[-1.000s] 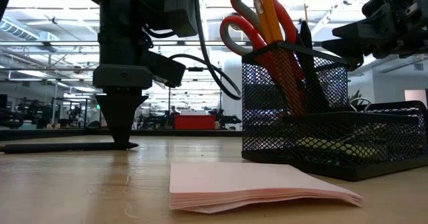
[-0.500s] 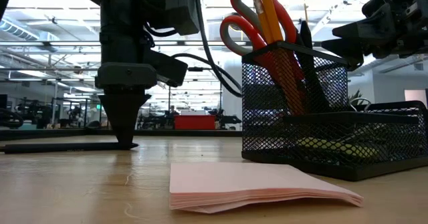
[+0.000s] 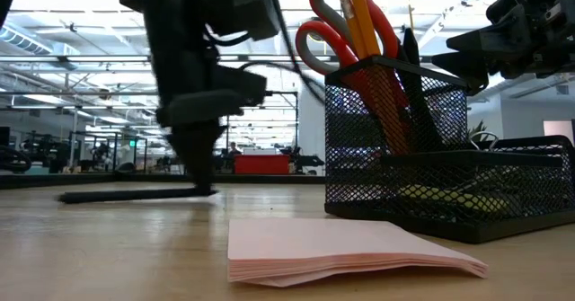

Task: Pick and place office supplies into organizer
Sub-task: Put the black pen into the black desk organizer

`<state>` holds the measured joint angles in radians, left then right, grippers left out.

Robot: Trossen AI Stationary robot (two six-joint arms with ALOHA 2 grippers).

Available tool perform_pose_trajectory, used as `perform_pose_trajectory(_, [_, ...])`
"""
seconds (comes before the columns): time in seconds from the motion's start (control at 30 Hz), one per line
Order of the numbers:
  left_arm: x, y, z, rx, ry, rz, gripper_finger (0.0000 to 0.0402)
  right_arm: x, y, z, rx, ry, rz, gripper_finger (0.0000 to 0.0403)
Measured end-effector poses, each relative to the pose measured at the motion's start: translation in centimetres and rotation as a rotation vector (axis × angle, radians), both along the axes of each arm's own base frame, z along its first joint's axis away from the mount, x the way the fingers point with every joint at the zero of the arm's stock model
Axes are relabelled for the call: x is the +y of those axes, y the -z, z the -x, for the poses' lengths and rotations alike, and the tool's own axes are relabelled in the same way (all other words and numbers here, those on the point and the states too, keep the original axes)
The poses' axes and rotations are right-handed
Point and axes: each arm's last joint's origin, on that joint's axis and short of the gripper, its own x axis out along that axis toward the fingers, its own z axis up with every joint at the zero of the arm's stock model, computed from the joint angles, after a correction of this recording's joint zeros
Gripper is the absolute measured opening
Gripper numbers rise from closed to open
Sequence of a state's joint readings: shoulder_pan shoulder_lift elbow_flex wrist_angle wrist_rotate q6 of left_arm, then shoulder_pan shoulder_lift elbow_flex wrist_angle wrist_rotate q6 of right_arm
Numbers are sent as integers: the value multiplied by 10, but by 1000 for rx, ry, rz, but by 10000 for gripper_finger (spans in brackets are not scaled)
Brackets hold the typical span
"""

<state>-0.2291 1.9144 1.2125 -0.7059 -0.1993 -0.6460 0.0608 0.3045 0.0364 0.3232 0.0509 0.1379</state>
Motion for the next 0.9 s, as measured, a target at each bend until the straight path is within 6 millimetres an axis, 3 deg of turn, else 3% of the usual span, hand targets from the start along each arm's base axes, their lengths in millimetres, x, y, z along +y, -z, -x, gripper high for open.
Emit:
perform_pose_trajectory(0.27, [1,-11,-14,-177,64,-70,25,0,0,0,0,0,0,183])
perform_pose_trajectory(0.6, [3,-58,-29,-510,124,-143,3,0,0,0,0,1,0,183])
perform_pose_trajectory(0.83, [0,-54,-23,-422,258,-71,42,0,0,0,1,0,0,183])
perform_pose_trajectory(0.9, [-1,-50,-19,-379,200,-23,55,0,0,0,2,0,0,183])
